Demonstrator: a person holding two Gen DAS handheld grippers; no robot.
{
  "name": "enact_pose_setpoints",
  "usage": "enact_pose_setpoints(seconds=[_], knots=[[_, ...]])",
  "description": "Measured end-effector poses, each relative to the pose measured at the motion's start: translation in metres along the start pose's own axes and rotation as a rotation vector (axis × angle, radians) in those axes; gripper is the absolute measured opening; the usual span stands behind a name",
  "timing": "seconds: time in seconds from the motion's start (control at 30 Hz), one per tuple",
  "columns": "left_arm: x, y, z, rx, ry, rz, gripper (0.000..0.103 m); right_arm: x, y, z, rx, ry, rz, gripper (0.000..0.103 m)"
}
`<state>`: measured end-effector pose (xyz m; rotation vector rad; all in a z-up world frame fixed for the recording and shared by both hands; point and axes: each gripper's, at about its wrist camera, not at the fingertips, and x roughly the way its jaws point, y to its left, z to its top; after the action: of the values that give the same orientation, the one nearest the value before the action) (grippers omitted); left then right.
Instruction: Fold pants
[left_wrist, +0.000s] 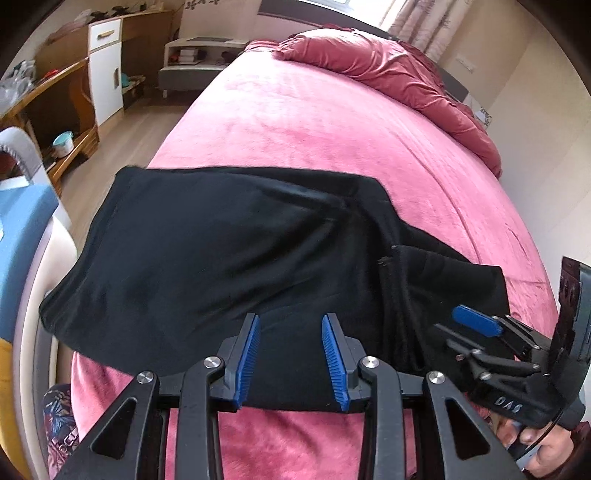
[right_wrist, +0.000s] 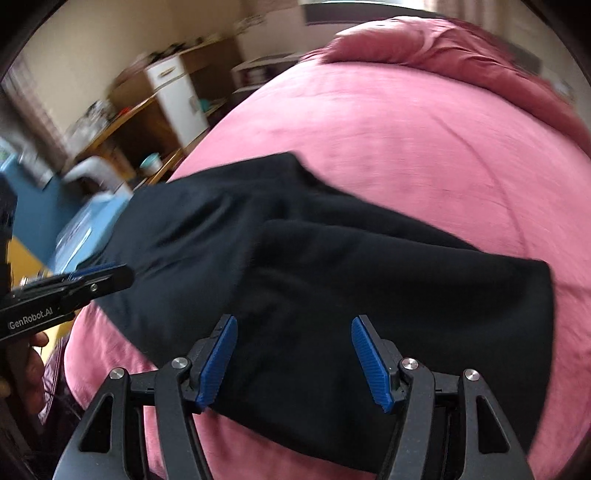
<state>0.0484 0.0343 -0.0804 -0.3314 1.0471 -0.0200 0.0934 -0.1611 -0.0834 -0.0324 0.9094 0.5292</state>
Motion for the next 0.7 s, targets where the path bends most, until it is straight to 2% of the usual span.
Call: enact_pose_setpoints(seconds=[0.07, 0.1, 0.17, 0.3, 0.43, 0.5, 0.53, 0.6, 0.7], knots=[[0.005, 0.006, -0.001, -0.024, 0.01, 0.001, 0.035, 0.012, 0.009, 0.002, -0.033, 0.028, 0.015, 0.046], [0.004, 0.013, -0.003, -0.042, 0.015, -0.002, 0.035, 0.019, 0.012, 0.003, -0.042, 0.044, 0.017, 0.045], [0.002, 0.026, -0.005, -0.089, 0.028, -0.015, 0.035, 0.03, 0.017, 0.005, -0.047, 0.06, 0.012, 0.044], [-0.006, 0.076, -0.009, -0.283, 0.075, -0.092, 0.035, 0.042, 0.017, 0.008, -0.04, 0.072, 0.006, 0.045], [-0.023, 0.141, -0.02, -0.535, 0.043, -0.168, 0.036, 0.042, 0.013, 0.004, -0.035, 0.054, 0.017, 0.047], [-0.031, 0.172, -0.029, -0.665, 0.012, -0.181, 0.044, 0.042, 0.01, 0.001, -0.024, 0.044, 0.024, 0.047], [-0.034, 0.187, -0.035, -0.729, -0.006, -0.175, 0.044, 0.042, 0.01, 0.001, -0.02, 0.042, 0.026, 0.048], [-0.035, 0.206, -0.042, -0.804, -0.017, -0.172, 0.044, 0.041, 0.008, -0.001, -0.015, 0.037, 0.031, 0.05], [-0.024, 0.218, -0.046, -0.865, 0.009, -0.195, 0.044, 0.04, 0.01, -0.003, -0.029, 0.033, 0.031, 0.055]])
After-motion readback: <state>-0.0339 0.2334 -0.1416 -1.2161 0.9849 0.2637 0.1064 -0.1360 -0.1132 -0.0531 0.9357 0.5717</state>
